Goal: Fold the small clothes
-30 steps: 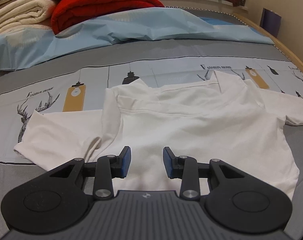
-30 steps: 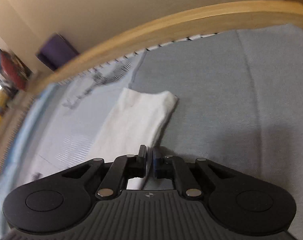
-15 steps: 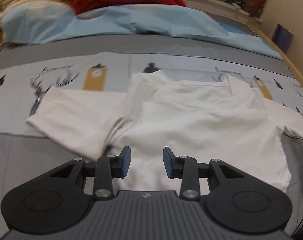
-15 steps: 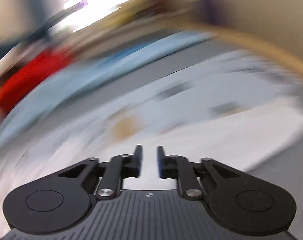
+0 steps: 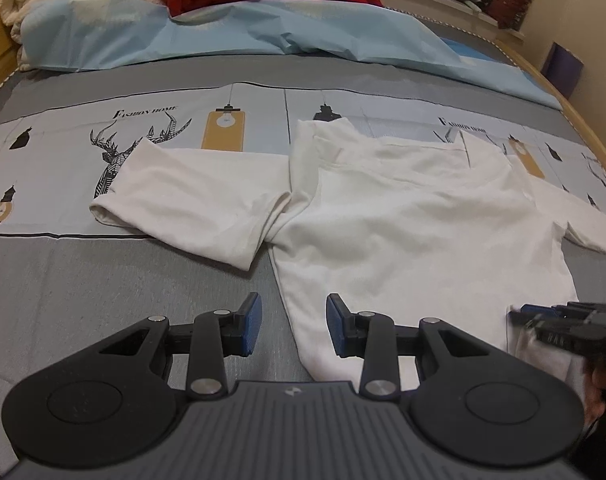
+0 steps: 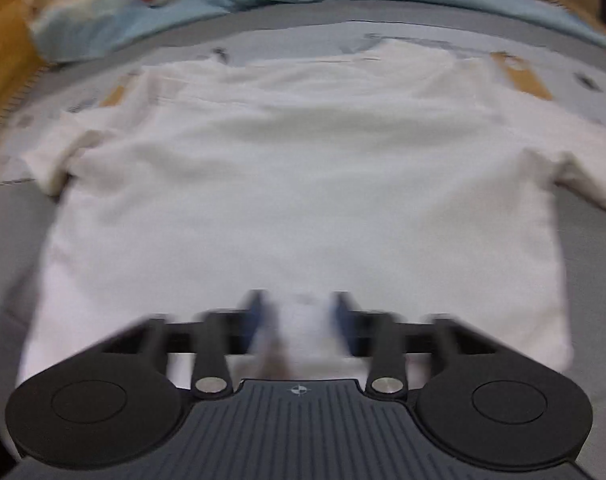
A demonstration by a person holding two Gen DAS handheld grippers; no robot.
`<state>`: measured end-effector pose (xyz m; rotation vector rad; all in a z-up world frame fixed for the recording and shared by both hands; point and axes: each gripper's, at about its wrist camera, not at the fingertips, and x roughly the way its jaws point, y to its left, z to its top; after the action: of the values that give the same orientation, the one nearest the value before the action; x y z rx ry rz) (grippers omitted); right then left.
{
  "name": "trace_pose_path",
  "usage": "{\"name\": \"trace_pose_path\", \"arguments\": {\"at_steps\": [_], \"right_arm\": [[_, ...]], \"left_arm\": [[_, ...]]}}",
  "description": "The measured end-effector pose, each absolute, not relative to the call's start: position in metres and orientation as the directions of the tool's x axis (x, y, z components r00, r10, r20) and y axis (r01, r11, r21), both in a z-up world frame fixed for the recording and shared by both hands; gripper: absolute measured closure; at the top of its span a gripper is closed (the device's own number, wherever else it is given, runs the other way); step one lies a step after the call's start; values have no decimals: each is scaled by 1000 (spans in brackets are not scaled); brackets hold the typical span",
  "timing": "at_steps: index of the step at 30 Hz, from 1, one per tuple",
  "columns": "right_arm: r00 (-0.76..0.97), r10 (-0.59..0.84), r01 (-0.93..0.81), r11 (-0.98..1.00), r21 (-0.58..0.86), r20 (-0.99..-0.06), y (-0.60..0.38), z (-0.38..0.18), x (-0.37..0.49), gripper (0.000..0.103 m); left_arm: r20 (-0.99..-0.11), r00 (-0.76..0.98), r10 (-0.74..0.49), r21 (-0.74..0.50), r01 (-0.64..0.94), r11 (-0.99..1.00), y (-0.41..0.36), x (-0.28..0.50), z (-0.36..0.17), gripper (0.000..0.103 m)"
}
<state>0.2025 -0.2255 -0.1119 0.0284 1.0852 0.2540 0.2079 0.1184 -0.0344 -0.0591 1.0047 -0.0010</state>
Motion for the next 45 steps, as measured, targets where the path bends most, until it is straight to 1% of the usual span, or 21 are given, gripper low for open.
{"name": "trace_pose_path", "arguments": {"at_steps": [6,9,13,15,17,18,20,21,23,25,28,29,30,31,33,38,40,42,43,44,45], "right_arm": [[518,96,25,991,128,-850,-291,-56,161,100],[540,-22,186,978,94,-841,-337,-36,120,100],[446,-157,423,904,53,-881,-403,-56,72,100],[382,-167,535,842,70,-909,-429,-68,58,94],[394,-254,580,814,25,-884,-433,-66,47,92],[419,-294,573,820,-1,-859,-430,-61,44,89],[484,-325,526,850,-27,-812,-415,-51,42,88],[532,-305,473,881,-21,-790,-401,-46,43,87],[621,-167,265,964,5,-766,-361,-42,48,87],[665,39,-19,999,35,-746,-308,-43,45,87],[612,288,-366,929,59,-737,-235,-52,28,87],[580,334,-436,898,63,-743,-215,-56,25,85],[540,373,-505,861,63,-754,-195,-63,19,80],[511,387,-551,833,53,-768,-177,-71,15,77],[481,381,-604,797,17,-789,-150,-83,10,56],[471,375,-694,717,-72,-798,-103,-104,12,52],[460,306,-719,679,-147,-833,-87,-119,16,53],[436,300,-749,644,-157,-848,-79,-121,20,62],[414,315,-756,641,-130,-854,-78,-119,24,70],[373,324,-758,647,-84,-870,-79,-113,33,97],[341,351,-748,663,-26,-872,-86,-102,46,102]], "left_arm": [[-827,559,-66,-65,22,998,113,207,-26,64],[-814,573,-89,-100,13,995,115,208,-20,64],[-811,576,-104,-118,15,993,115,208,-17,64],[-813,572,-106,-112,26,993,112,207,-18,64],[-817,567,-105,-101,38,994,110,205,-19,64],[-820,563,-102,-94,44,995,109,204,-20,64],[-824,559,-95,-83,46,995,110,201,-23,64],[-825,558,-92,-80,45,996,110,201,-24,64],[-827,556,-85,-76,39,996,113,200,-25,64],[-830,552,-79,-75,30,997,116,200,-27,64],[-834,547,-69,-67,24,997,121,199,-29,64],[-835,546,-67,-65,23,998,122,198,-29,64],[-836,545,-66,-64,22,998,123,197,-29,64],[-837,543,-65,-63,22,998,124,196,-30,64],[-840,540,-61,-58,22,998,125,195,-31,64],[-848,528,-49,-46,18,999,130,196,-36,64],[-847,529,-48,-48,14,999,132,197,-36,64],[-847,529,-46,-50,7,999,133,199,-35,64],[-846,531,-46,-52,4,999,134,200,-34,64],[-844,535,-49,-57,1,998,134,201,-33,64],[-841,539,-54,-65,-1,998,134,203,-31,64]]}}
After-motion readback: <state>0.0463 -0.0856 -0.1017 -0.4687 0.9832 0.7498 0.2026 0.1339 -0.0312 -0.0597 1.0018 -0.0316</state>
